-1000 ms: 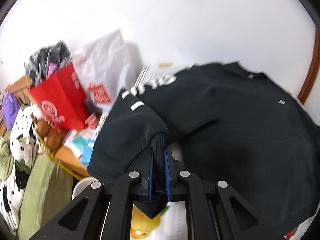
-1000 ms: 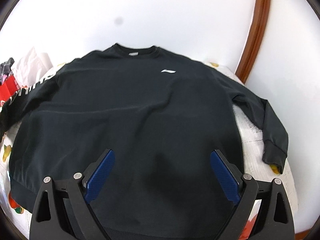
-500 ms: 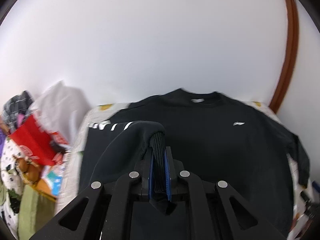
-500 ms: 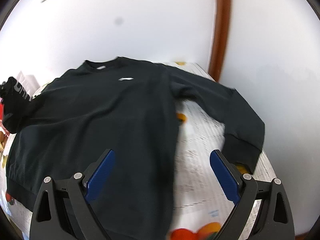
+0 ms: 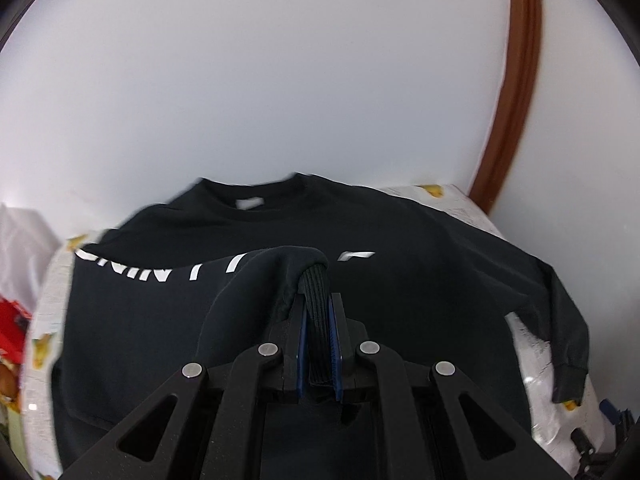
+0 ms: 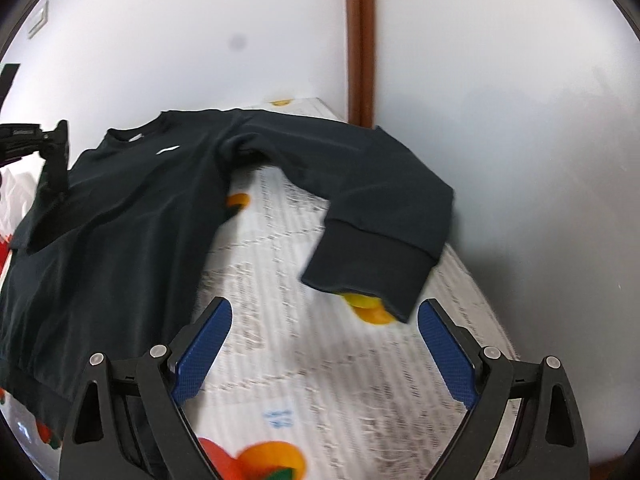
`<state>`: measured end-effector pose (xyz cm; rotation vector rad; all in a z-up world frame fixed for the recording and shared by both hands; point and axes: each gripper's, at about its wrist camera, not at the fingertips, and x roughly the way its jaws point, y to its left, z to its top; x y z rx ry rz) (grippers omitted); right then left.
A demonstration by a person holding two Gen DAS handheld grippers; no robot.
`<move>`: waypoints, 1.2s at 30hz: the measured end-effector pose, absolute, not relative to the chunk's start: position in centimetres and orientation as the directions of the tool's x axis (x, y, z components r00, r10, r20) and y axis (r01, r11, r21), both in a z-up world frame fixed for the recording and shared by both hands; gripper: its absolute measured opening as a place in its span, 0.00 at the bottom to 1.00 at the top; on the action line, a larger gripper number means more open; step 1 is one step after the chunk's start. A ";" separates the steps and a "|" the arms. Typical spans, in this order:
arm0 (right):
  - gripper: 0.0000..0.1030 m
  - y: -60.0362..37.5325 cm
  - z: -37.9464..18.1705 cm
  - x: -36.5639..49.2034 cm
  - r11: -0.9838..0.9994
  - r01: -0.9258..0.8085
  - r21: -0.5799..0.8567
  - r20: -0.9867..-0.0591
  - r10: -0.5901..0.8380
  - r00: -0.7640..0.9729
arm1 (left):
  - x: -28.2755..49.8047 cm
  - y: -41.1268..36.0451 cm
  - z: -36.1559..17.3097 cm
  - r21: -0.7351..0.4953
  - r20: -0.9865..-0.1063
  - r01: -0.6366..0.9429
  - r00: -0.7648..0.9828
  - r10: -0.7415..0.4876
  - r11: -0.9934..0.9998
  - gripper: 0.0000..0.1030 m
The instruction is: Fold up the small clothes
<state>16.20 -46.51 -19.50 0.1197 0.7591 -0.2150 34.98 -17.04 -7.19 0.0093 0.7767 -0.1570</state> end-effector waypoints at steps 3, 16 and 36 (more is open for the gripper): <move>0.90 -47.3 -19.8 16.0 0.966 0.256 0.031 -0.699 -0.162 0.697 | 35.6 -18.7 -7.8 -0.081 -0.708 0.175 0.683 -0.180 0.981 0.10; 0.90 -42.3 -17.6 17.9 0.982 0.189 -0.019 -0.684 -0.151 0.714 | 34.2 -15.1 -6.5 -0.099 -0.700 0.175 0.688 -0.193 0.980 0.37; 0.54 -25.8 -15.6 31.7 1.000 -0.019 0.001 -0.728 0.013 0.685 | 31.7 11.9 -12.1 -0.036 -0.775 -0.170 0.627 0.080 0.985 0.51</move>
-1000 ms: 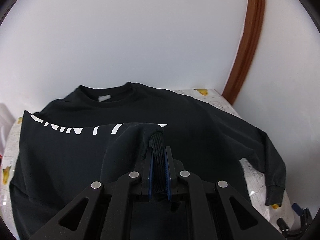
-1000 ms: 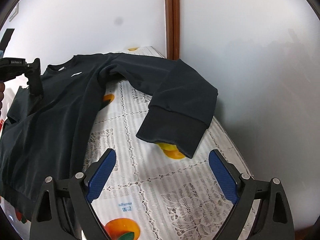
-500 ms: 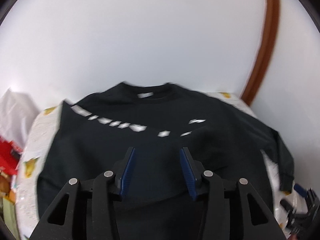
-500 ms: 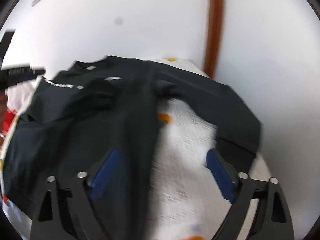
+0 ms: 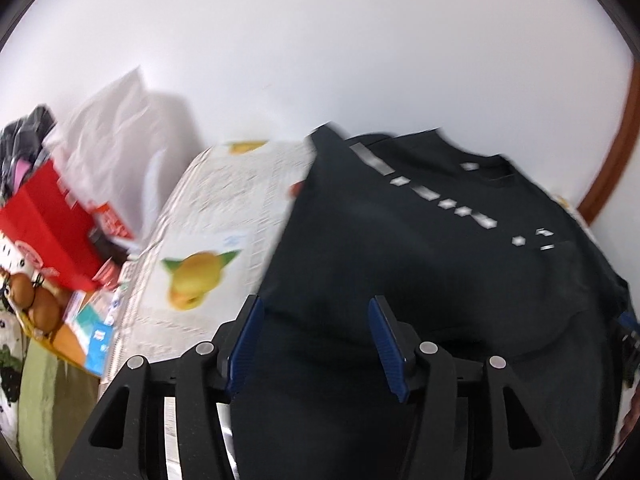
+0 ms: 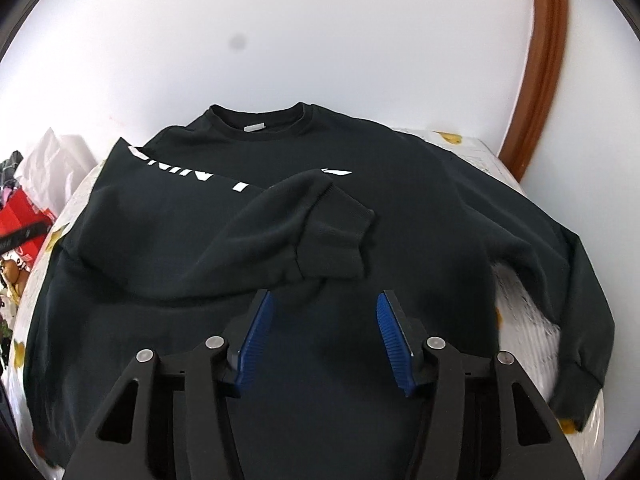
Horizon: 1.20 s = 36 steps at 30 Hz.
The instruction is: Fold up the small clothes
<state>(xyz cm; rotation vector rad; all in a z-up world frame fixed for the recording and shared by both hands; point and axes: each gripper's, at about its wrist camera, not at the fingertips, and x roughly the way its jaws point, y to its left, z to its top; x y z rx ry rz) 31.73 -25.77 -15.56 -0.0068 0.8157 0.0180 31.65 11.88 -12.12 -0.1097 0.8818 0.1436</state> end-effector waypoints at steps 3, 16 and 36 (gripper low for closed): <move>0.58 -25.8 -16.1 33.4 1.000 -0.003 -0.022 -0.738 -0.014 0.674 | 31.6 14.3 -13.9 -0.016 -0.796 -0.205 0.595 0.112 0.979 0.51; 0.71 -29.4 -20.0 39.8 0.998 0.053 0.047 -0.792 0.005 0.611 | 32.6 15.2 -18.1 0.039 -0.805 -0.126 0.584 0.106 0.991 0.48; 0.15 -29.2 -15.3 40.5 0.996 -0.016 0.092 -0.628 0.070 0.775 | 33.2 16.0 -17.5 -0.063 -0.786 -0.133 0.617 0.032 0.989 0.05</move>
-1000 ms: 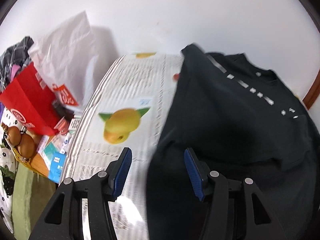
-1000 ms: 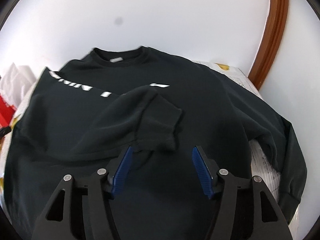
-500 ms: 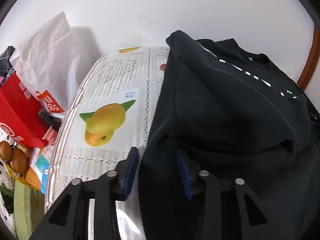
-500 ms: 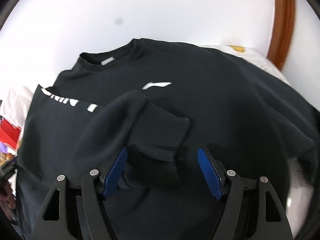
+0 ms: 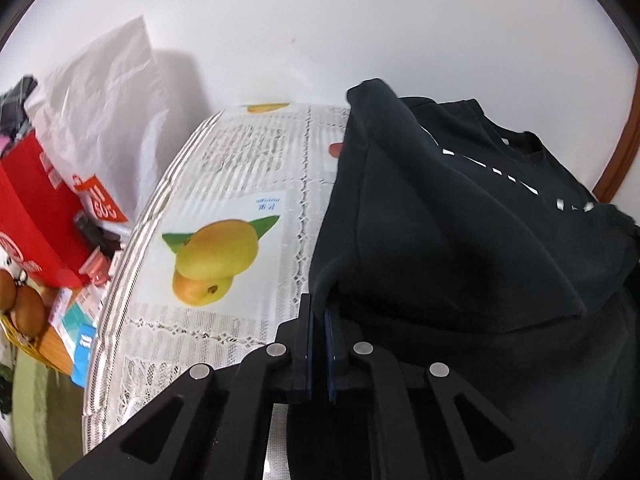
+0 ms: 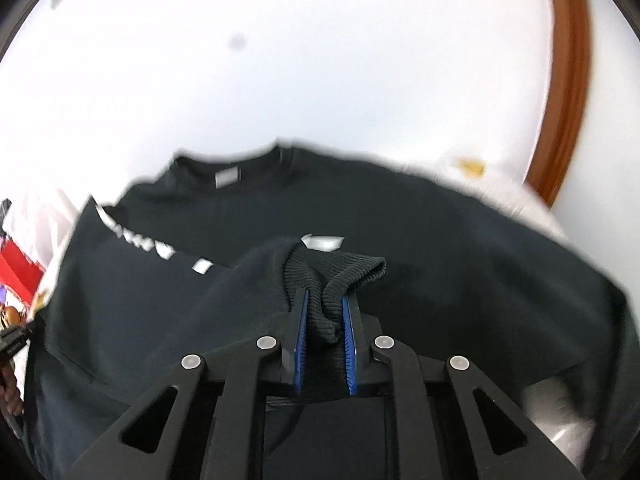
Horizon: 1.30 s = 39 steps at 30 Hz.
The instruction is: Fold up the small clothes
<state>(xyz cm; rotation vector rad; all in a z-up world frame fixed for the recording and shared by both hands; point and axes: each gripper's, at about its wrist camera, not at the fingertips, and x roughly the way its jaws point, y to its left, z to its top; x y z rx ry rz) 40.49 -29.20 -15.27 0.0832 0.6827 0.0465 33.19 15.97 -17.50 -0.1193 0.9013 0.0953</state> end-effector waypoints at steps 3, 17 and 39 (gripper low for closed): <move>0.15 -31.0 -13.6 39.4 0.995 0.028 0.095 -0.589 0.034 0.807 | 33.0 16.2 -17.6 -0.085 -0.786 -0.139 0.617 0.019 0.987 0.05; 0.25 -34.1 -19.7 40.3 0.987 0.139 0.080 -0.771 -0.027 0.637 | 32.8 15.4 -17.7 -0.029 -0.804 -0.130 0.592 0.054 0.991 0.12; 0.62 -46.9 -22.4 22.1 0.928 0.371 0.003 -0.763 -0.238 0.601 | 23.0 12.2 -17.7 0.037 -0.833 -0.147 0.542 0.112 0.988 0.53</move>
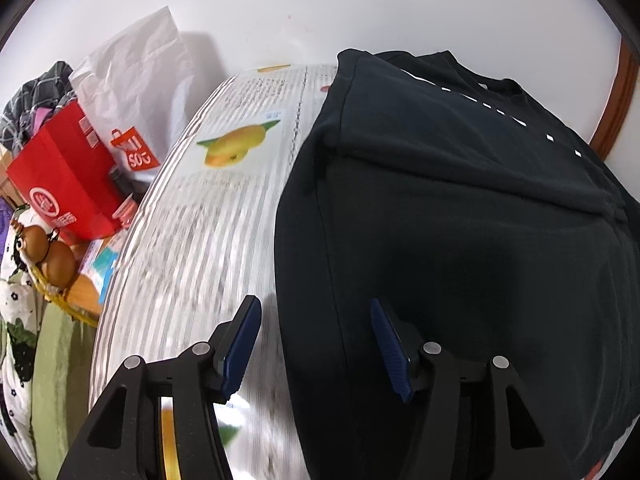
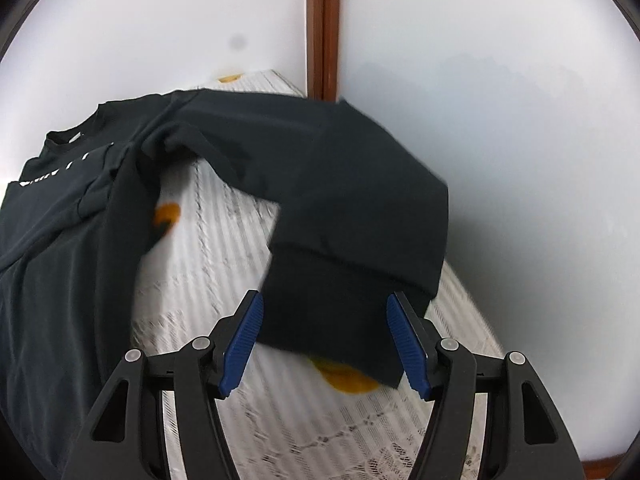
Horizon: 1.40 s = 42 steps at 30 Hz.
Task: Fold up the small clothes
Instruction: 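Grasp the other sleeve cuff with the right tool, then fold the held sleeve across the sweatshirt body with the right tool, release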
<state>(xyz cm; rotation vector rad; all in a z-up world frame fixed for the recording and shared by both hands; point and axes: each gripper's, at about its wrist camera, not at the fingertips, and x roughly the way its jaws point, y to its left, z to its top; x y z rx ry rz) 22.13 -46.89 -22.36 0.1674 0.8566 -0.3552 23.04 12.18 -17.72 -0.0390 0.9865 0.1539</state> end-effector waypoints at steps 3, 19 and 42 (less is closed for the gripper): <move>0.66 -46.4 -22.7 22.0 0.938 0.346 -0.009 -0.745 -0.237 0.623 | 22.2 11.7 -17.7 0.034 -0.835 -0.153 0.538 0.112 0.988 0.54; 0.15 -45.6 -22.3 23.7 0.926 0.368 -0.084 -0.756 -0.300 0.582 | 19.8 12.0 -18.0 0.023 -0.823 -0.171 0.557 0.116 0.985 0.60; 0.14 -13.9 -10.1 34.7 0.998 -0.063 -0.025 -0.666 0.030 0.746 | 19.5 13.8 -18.3 -0.029 -0.795 -0.031 0.607 -0.004 0.999 0.60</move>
